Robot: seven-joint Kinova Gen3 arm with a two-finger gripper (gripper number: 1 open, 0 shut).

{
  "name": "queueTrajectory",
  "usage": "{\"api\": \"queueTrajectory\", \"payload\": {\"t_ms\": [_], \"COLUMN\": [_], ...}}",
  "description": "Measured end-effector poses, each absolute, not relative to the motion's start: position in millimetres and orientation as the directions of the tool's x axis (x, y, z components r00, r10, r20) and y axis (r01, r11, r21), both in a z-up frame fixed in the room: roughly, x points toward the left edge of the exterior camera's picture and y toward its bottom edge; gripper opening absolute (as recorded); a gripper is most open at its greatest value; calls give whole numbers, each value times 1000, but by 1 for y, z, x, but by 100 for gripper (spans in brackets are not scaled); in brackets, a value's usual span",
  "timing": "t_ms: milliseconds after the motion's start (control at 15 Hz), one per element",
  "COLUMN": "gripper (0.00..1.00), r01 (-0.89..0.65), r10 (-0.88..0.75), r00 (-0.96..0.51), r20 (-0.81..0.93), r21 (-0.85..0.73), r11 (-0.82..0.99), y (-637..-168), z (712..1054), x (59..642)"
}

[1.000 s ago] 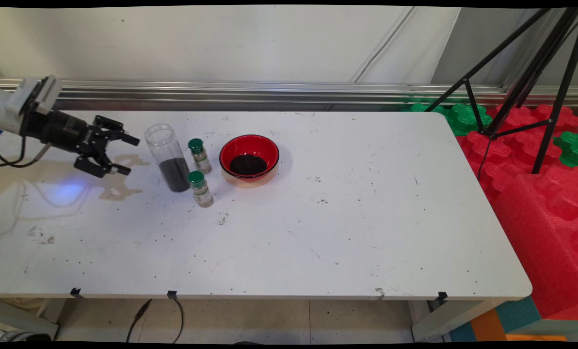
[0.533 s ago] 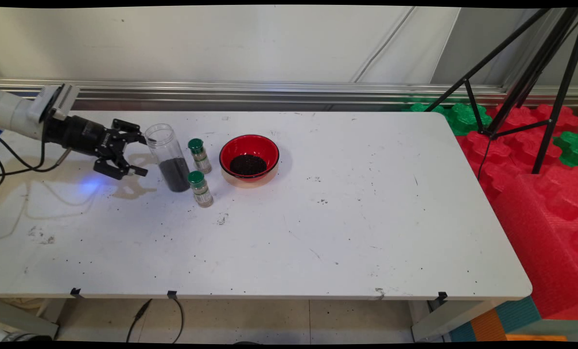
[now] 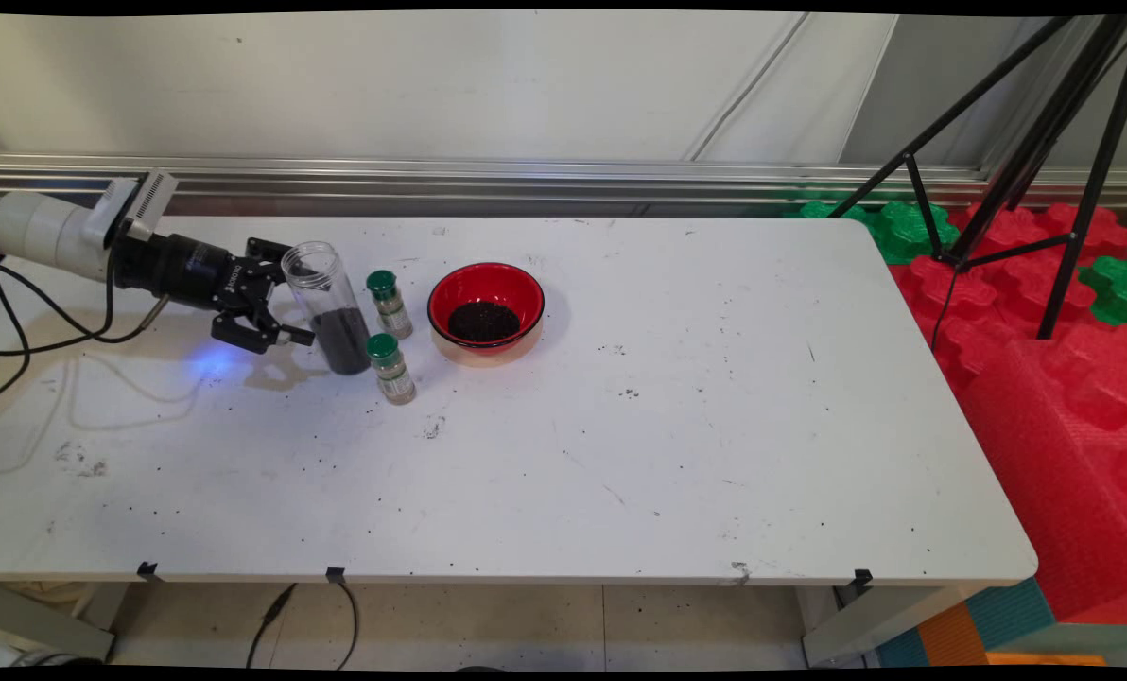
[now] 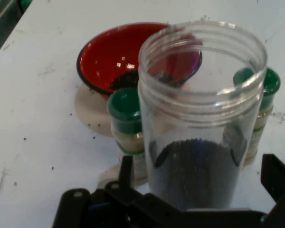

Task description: Pick up the black seasoning powder from the table

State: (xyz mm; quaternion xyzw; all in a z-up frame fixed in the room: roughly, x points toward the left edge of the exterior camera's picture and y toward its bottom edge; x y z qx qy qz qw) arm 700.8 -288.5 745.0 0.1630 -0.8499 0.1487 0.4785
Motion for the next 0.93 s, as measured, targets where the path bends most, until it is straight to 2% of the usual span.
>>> {"api": "queueTrajectory", "payload": {"t_ms": [933], "gripper": [100], "r01": [-429], "r10": [-117], "r00": [-389], "r20": [914], "r21": [-67], "r11": [901], "y": [-298], "z": [743], "x": [683]}}
